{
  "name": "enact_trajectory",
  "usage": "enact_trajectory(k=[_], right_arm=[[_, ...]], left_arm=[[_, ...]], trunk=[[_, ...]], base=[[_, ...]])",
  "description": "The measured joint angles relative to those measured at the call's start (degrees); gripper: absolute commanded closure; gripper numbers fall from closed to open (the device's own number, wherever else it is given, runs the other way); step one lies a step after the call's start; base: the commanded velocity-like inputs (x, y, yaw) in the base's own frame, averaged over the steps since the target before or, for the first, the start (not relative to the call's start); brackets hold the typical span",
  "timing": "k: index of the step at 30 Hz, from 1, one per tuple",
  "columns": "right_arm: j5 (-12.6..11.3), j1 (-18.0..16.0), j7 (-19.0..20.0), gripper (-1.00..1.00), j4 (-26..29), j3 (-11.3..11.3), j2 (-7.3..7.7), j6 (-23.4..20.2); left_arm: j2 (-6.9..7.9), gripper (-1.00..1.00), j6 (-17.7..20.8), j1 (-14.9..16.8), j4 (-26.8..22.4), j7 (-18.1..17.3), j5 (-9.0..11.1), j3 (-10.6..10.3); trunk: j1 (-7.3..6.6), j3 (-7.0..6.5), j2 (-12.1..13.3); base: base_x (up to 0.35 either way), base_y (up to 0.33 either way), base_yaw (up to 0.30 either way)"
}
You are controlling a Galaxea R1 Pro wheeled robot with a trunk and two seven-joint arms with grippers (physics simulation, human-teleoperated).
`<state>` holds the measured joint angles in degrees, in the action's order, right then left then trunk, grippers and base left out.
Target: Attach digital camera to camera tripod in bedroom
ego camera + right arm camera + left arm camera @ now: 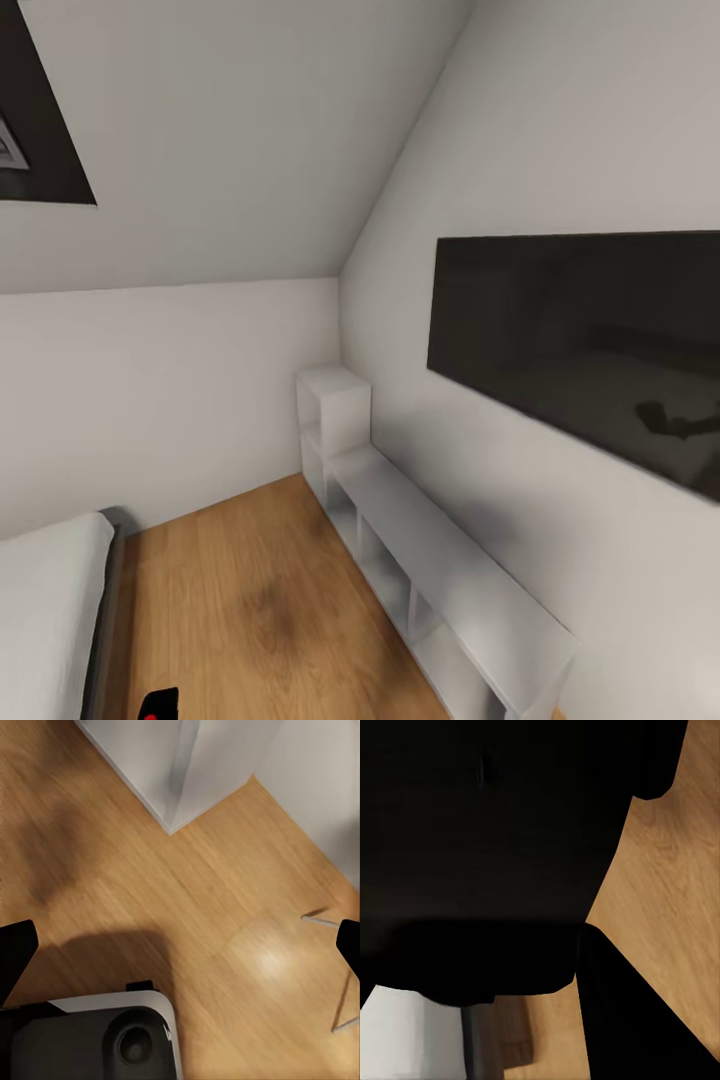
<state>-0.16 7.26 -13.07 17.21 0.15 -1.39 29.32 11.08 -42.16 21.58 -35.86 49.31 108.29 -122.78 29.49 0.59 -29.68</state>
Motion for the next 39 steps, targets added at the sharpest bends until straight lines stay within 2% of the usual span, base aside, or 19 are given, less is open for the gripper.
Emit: enact_trajectory(k=[11,39], right_arm=[[0.0,-0.01,0.0,-1.0,0.01,0.0,0.0,0.0],[0.0,-0.02,0.0,-1.0,0.01,0.0,0.0,0.0]], left_arm=[[0.02,1.0,0.15,0.03,0.13,-0.02,0.06,0.13],[0.09,1.0,0.44,0.02,3.1,-0.04,-0.03,0.05]], trunk=[[-2.41,-1.92,4.37],[-2.42,-1.93,4.39]], base=[[0.0,0.0,0.0],[0.0,0.0,0.0]])
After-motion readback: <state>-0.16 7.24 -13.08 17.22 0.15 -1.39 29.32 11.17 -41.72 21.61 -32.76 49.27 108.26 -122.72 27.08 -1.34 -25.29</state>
